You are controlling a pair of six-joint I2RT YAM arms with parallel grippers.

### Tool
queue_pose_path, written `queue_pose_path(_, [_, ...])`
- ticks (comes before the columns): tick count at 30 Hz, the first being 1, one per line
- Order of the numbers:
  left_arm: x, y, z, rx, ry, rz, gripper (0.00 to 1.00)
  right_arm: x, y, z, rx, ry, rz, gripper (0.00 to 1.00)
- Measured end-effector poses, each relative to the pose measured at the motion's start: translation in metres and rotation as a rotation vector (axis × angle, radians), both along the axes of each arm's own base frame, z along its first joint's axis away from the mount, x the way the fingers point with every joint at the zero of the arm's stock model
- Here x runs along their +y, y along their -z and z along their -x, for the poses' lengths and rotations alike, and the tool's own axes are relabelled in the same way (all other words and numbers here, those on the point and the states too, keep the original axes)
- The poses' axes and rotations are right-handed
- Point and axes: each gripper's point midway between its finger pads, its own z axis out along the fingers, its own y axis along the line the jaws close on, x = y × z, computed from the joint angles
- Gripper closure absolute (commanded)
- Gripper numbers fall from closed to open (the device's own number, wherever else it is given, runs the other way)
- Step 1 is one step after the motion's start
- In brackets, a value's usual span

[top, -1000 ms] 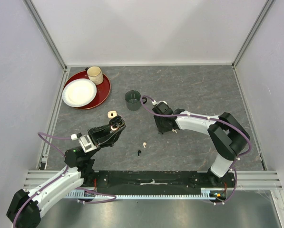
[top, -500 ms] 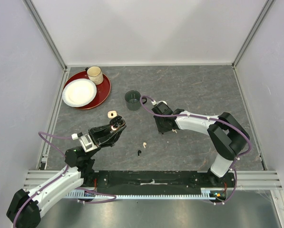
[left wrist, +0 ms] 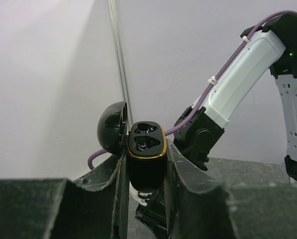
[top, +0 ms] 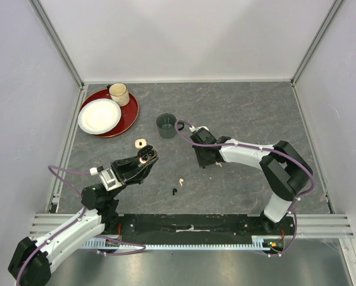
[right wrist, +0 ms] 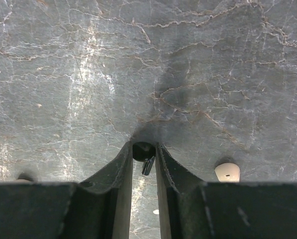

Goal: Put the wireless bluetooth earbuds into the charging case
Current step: Pick up the earbud from the center of the board.

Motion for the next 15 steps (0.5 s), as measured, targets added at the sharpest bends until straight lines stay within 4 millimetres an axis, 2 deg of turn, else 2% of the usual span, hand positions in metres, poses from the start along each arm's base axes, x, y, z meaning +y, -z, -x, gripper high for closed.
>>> queue_pose_path(5, [0.000, 0.000, 0.000, 0.000, 0.000, 0.000, 0.98, 0.003, -0.005, -0.001, -0.021, -0.022, -0.010, 0.81])
queue_pose_path(8, [0.000, 0.000, 0.000, 0.000, -0.001, 0.000, 0.98, 0.007, -0.018, -0.001, -0.070, -0.047, -0.048, 0.83])
queue_pose_path(11, [0.000, 0.000, 0.000, 0.001, -0.002, 0.002, 0.98, 0.011, -0.041, 0.001, -0.144, -0.073, -0.110, 0.85])
queue_pose_path(15, [0.001, 0.000, -0.001, 0.003, -0.006, 0.004, 0.98, 0.017, -0.083, 0.002, -0.280, -0.103, -0.223, 0.86])
